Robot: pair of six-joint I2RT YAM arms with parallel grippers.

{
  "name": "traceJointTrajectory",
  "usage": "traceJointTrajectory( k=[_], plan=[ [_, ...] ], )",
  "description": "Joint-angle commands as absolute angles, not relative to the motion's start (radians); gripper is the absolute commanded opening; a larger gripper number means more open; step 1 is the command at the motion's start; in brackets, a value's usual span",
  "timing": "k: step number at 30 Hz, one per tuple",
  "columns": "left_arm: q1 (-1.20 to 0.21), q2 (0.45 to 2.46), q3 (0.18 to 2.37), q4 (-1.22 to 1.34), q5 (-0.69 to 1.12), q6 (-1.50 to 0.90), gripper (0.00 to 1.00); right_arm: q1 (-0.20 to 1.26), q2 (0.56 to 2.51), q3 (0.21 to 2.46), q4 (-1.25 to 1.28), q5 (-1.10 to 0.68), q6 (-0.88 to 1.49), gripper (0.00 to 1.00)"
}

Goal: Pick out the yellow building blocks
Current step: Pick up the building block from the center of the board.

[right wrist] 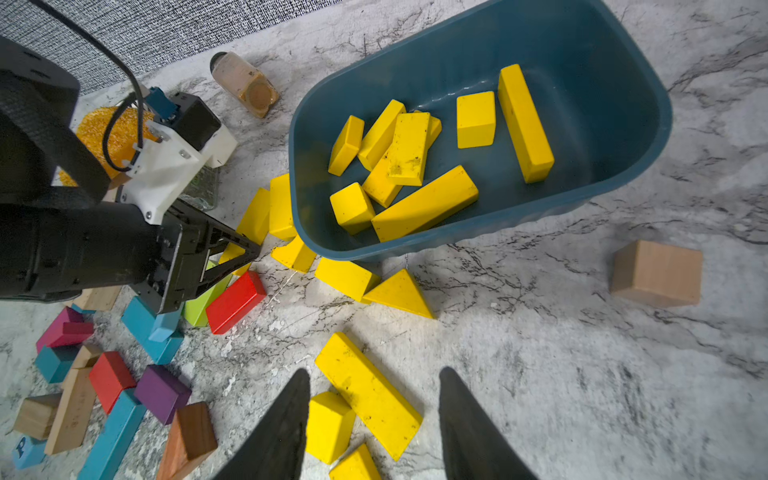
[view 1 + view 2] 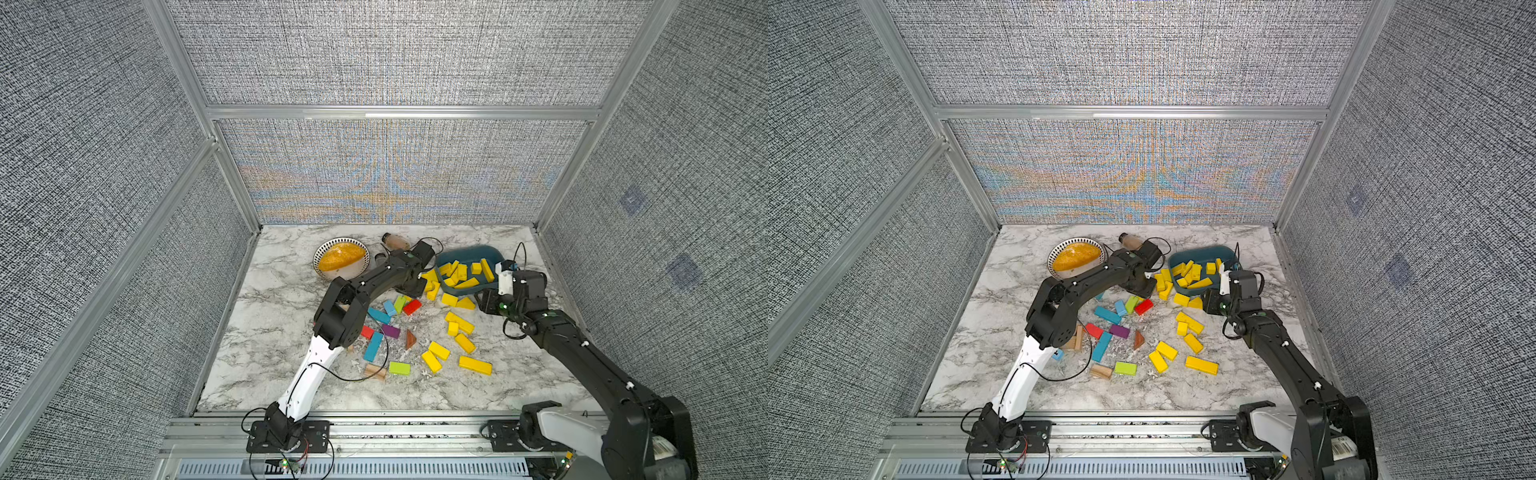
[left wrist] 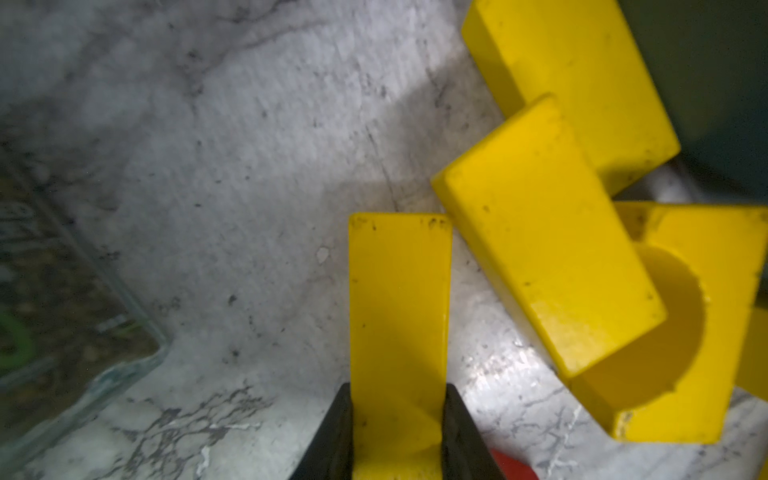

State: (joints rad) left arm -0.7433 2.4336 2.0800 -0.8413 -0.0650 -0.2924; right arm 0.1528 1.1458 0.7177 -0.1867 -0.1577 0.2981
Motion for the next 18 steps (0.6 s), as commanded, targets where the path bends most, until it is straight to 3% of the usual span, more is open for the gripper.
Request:
traceJointTrajectory(
  k=[1, 9, 18],
  plan=[
    [-0.743, 2.406, 2.071, -0.83, -0.092, -0.283, 0.25, 0.15, 1.14, 0.733, -0.2, -0.169, 0.281, 0.51],
    [-0.744, 2.22, 1.893, -0.667, -0.087, -0.262, 0.16, 0.144, 1.115, 0.772, -0.26, -0.223, 0.261, 0.51],
    [-0.779, 1.824, 1.311, -0.075, 0.079, -0.331, 0.1, 0.218, 1.131, 0.833, -0.196, -0.436, 0.327, 0.52]
  ],
)
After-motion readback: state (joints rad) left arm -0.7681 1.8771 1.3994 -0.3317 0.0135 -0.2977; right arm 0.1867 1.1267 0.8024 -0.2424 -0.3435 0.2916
